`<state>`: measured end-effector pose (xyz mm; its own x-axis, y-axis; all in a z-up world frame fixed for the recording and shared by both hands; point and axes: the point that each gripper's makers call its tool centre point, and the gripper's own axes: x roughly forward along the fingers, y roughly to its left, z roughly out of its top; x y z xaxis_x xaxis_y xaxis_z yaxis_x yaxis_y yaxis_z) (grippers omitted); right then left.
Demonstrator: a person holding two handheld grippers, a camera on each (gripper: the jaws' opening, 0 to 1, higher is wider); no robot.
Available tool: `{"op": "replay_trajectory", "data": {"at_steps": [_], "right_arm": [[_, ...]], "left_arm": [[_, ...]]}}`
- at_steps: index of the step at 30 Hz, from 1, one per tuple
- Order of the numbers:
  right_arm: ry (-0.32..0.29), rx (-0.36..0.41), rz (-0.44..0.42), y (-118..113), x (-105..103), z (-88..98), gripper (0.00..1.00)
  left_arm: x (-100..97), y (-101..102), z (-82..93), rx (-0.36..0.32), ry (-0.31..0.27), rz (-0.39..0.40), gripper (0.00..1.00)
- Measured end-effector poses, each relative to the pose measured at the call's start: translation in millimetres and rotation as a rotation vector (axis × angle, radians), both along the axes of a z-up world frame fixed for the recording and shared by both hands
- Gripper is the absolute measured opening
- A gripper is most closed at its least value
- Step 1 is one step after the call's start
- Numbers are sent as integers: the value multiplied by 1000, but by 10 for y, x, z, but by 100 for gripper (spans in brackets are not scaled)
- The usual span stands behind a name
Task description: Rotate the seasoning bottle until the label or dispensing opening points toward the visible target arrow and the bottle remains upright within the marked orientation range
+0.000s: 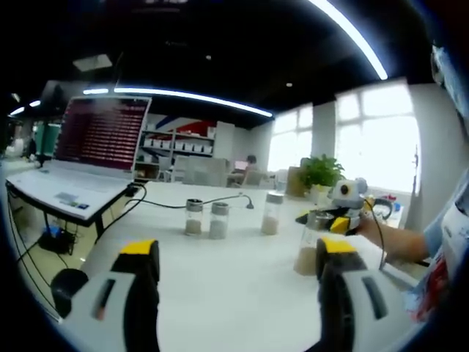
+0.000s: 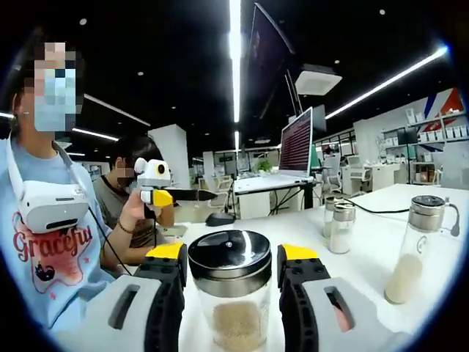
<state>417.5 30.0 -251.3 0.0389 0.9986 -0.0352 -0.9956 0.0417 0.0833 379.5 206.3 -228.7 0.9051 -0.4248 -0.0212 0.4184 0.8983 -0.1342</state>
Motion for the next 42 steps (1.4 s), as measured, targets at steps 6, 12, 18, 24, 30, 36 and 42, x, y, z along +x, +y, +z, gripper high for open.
{"op": "replay_trajectory", "data": {"at_steps": [6, 12, 18, 24, 30, 36, 42], "right_arm": [[-12, -3, -5, 3, -1, 0, 44], [-36, -6, -16, 2, 4, -2, 43], [-44, -9, -37, 2, 11, -4, 43], [-55, -17, -61, 8, 8, -7, 43], [-77, -30, -86, 1, 18, -19, 42], [-82, -42, -122, 3, 21, -26, 42], [-85, -41, -146, 5, 38, -30, 42]], "left_arm": [[-8, 5, -4, -2, 1, -3, 94], [-12, -11, 0, 4, -2, -11, 94], [1, -35, -17, 9, 3, -14, 94], [-13, -55, 2, 11, -3, -16, 94], [-11, -94, -5, 18, 0, -23, 94], [-28, -122, 24, 17, -10, -27, 94], [-15, -144, 14, 22, -8, -23, 93]]}}
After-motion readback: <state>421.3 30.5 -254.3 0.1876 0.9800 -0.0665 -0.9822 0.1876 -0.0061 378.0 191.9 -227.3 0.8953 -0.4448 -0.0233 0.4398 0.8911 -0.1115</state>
